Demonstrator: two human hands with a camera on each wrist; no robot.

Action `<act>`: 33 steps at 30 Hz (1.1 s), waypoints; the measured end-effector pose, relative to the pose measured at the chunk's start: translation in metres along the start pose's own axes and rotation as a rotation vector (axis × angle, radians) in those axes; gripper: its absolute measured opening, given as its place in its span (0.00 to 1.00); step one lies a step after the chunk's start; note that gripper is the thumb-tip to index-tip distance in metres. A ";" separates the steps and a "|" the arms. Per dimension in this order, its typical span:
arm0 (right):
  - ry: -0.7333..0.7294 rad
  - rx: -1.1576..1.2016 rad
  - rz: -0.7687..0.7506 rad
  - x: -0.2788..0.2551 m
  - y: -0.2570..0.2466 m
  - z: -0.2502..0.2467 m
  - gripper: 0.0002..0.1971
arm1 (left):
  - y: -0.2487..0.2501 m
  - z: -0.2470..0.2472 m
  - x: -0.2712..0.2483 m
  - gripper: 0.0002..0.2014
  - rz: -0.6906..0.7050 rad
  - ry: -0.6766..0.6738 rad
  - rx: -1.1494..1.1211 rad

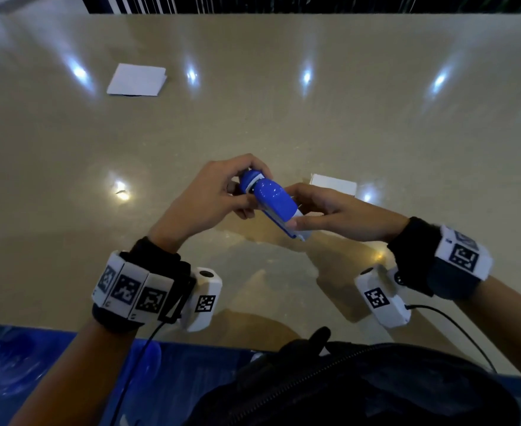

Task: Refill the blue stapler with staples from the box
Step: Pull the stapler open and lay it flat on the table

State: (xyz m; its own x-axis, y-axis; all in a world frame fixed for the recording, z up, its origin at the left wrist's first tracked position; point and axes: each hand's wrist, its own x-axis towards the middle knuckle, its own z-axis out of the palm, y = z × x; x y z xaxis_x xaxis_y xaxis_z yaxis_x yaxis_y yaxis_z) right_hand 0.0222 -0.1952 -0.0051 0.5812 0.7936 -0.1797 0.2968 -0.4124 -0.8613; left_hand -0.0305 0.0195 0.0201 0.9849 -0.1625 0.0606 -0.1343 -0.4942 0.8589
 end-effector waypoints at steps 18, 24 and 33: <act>0.581 -0.461 -0.230 0.022 -0.012 0.003 0.12 | 0.004 0.018 0.031 0.07 -0.055 0.189 0.172; 0.678 0.003 -0.206 -0.005 -0.006 -0.021 0.13 | -0.031 -0.019 0.037 0.04 -0.210 0.317 -0.143; 0.613 -0.250 0.015 -0.002 0.000 -0.032 0.11 | -0.030 -0.027 0.063 0.06 0.009 0.435 -0.010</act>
State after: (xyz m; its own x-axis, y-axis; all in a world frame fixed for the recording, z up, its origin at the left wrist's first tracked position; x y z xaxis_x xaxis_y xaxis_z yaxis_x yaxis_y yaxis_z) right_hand 0.0455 -0.2109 0.0100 0.8908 0.4191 0.1757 0.4091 -0.5712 -0.7116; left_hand 0.0382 0.0471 0.0116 0.9384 0.2090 0.2751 -0.1444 -0.4861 0.8619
